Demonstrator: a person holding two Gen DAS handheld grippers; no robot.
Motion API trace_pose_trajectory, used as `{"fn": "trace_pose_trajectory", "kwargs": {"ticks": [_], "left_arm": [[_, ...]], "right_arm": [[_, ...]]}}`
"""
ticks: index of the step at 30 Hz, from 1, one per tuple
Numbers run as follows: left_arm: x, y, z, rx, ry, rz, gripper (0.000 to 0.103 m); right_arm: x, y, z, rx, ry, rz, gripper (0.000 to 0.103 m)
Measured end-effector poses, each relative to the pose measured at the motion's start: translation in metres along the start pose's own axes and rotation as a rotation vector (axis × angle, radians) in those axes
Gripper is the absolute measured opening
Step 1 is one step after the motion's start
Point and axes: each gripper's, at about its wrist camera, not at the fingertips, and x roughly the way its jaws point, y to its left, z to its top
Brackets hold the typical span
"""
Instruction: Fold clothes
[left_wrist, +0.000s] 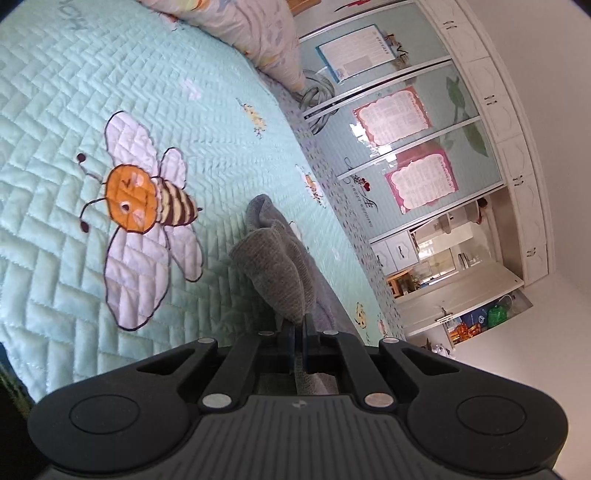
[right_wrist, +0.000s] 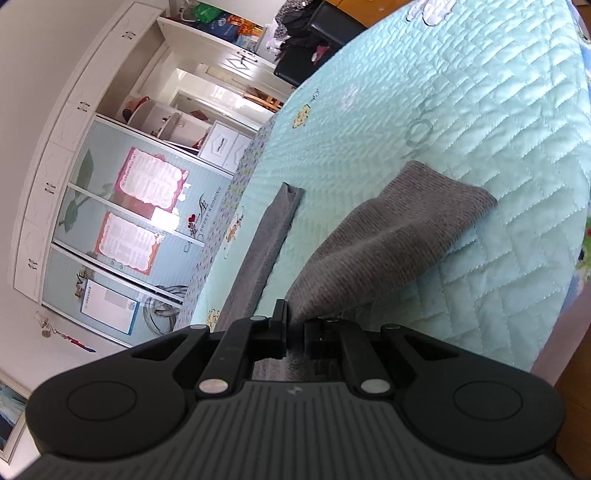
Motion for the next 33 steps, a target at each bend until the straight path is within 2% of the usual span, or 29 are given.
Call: {"fn": "trace_pose_trajectory", "kwargs": {"ticks": [3, 6, 8, 9, 12, 16, 18, 20, 22, 27, 33], "left_arm": [[0.009, 0.006, 0.003, -0.025, 0.024, 0.016, 0.002], [0.021, 0.013, 0.004, -0.041, 0.057, 0.048, 0.004], [0.025, 0.021, 0.000, -0.076, 0.077, 0.048, 0.008], [0.027, 0.024, -0.002, -0.087, 0.089, 0.043, 0.010], [0.033, 0.031, -0.008, -0.096, 0.126, 0.056, 0.015], [0.045, 0.031, -0.011, -0.094, 0.154, 0.046, 0.015], [0.048, 0.027, -0.011, -0.075, 0.152, 0.038, 0.015], [0.047, 0.022, -0.009, -0.061, 0.140, 0.025, 0.010], [0.046, 0.018, -0.007, -0.046, 0.129, 0.016, 0.007], [0.054, 0.010, -0.001, -0.024, 0.098, 0.054, 0.004], [0.051, 0.000, -0.004, -0.016, 0.050, 0.058, 0.003]], "right_arm": [[0.004, -0.002, 0.001, 0.048, 0.022, -0.025, 0.010], [0.008, -0.004, 0.005, 0.098, 0.057, -0.027, 0.023], [0.007, -0.007, 0.003, 0.109, 0.102, -0.022, 0.073], [0.007, -0.008, 0.001, 0.109, 0.122, -0.019, 0.079], [0.004, -0.008, -0.013, 0.049, 0.161, 0.001, 0.079], [0.004, -0.003, -0.027, -0.039, 0.202, 0.012, 0.077], [0.009, 0.002, -0.028, -0.054, 0.223, 0.010, 0.065], [0.013, 0.004, -0.026, -0.046, 0.242, 0.004, 0.031], [0.014, 0.008, -0.024, -0.064, 0.241, -0.012, 0.014], [0.014, 0.026, -0.011, -0.081, 0.220, -0.001, 0.012], [0.021, 0.043, 0.001, -0.064, 0.210, 0.001, 0.012]]}}
